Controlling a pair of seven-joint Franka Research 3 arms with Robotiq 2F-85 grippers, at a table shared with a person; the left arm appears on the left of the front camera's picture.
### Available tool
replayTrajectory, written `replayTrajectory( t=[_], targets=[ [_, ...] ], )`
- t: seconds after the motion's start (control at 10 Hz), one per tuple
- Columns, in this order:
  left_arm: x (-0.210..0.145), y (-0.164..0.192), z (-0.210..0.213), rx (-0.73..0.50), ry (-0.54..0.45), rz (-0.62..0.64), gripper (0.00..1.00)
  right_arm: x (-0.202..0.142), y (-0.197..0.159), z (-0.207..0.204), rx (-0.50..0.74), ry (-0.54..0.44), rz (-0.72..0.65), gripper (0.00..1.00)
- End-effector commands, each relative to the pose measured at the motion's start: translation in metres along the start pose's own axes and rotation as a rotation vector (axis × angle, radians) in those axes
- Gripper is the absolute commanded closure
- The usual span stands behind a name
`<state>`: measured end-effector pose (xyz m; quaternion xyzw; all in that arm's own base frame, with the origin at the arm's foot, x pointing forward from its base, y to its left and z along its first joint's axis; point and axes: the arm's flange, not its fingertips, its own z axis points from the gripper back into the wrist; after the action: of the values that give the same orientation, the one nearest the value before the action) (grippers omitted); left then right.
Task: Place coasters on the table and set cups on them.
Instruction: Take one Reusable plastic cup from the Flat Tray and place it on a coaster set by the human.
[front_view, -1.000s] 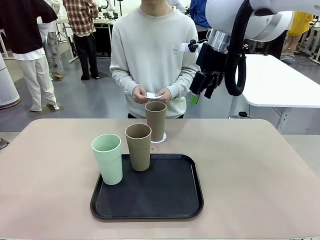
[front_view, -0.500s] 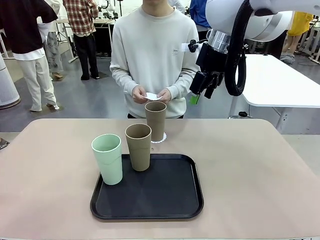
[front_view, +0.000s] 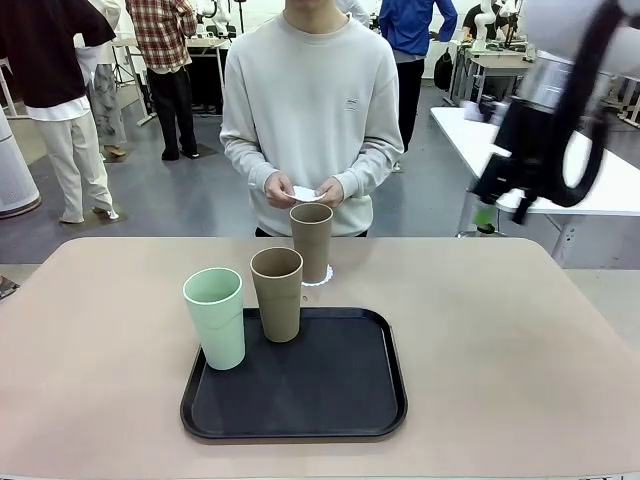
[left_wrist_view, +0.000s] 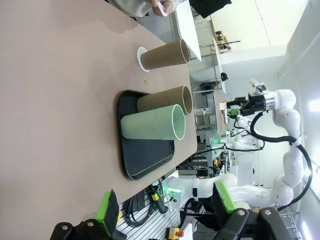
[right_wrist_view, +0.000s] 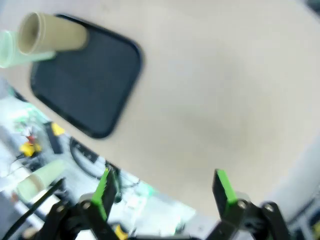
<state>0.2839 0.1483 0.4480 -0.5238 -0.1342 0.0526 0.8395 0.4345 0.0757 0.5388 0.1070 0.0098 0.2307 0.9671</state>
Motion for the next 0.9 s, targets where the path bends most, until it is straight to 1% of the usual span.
replayTrajectory(
  t=[0.0,0.1,0.2,0.3,0.4,0.5,0.7,0.8],
  targets=[
    [0.0,0.001,0.0,-0.013,-0.001,-0.018,0.0,-0.034,-0.025,0.0,0.007,0.013,-0.135,0.0],
    [0.0,0.001,0.0,-0.013,-0.001,-0.018,0.0,-0.045,-0.041,0.003,0.049,-0.036,-0.147,0.0],
    [0.0,0.001,0.0,-0.013,-0.001,-0.018,0.0,-0.05,-0.056,0.009,0.174,-0.149,-0.103,0.0],
    [0.0,0.001,0.0,-0.013,-0.001,-0.018,0.0,-0.065,-0.085,0.012,0.351,-0.281,-0.076,0.0],
    [0.0,0.001,0.0,-0.013,-0.001,-0.018,0.0,-0.085,-0.115,0.005,0.522,-0.38,-0.111,0.0],
    [0.0,0.001,0.0,-0.013,-0.001,-0.018,0.0,-0.108,-0.139,-0.004,0.629,-0.432,-0.144,0.0],
    [0.0,0.001,0.0,-0.013,-0.001,-0.018,0.0,-0.158,-0.182,-0.014,0.753,-0.487,-0.224,0.0],
    [0.0,0.001,0.0,-0.013,-0.001,-0.018,0.0,-0.181,-0.198,-0.022,0.805,-0.515,-0.271,0.0]
  ],
)
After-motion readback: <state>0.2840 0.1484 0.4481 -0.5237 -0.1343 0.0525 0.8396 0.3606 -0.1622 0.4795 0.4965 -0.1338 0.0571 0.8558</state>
